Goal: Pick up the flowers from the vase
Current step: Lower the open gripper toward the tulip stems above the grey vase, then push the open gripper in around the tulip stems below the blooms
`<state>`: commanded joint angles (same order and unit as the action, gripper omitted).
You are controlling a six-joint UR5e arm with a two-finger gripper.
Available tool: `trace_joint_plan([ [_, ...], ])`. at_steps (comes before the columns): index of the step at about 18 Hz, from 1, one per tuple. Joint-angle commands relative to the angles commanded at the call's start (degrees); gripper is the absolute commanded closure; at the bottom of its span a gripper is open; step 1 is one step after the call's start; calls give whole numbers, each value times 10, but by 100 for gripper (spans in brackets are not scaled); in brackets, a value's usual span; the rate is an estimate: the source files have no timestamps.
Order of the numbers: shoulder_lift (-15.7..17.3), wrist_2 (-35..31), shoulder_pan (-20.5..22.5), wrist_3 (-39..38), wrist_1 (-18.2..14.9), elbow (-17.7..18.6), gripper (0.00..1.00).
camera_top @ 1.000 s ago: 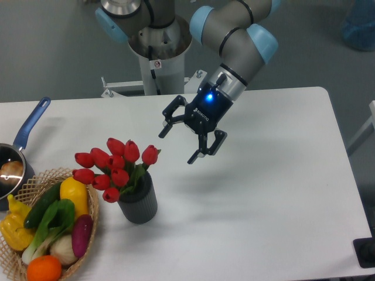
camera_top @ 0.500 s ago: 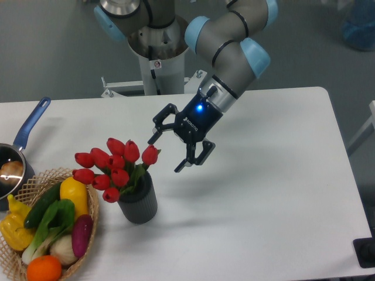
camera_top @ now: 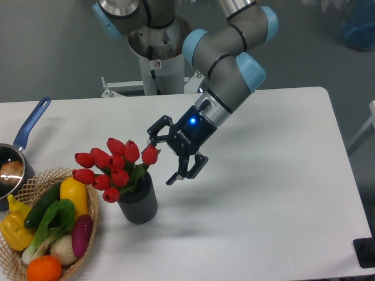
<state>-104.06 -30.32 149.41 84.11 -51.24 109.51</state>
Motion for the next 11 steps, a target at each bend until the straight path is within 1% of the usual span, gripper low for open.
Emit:
trace_joint_plan([
  [11, 0, -2, -8, 7, 7, -7, 0],
])
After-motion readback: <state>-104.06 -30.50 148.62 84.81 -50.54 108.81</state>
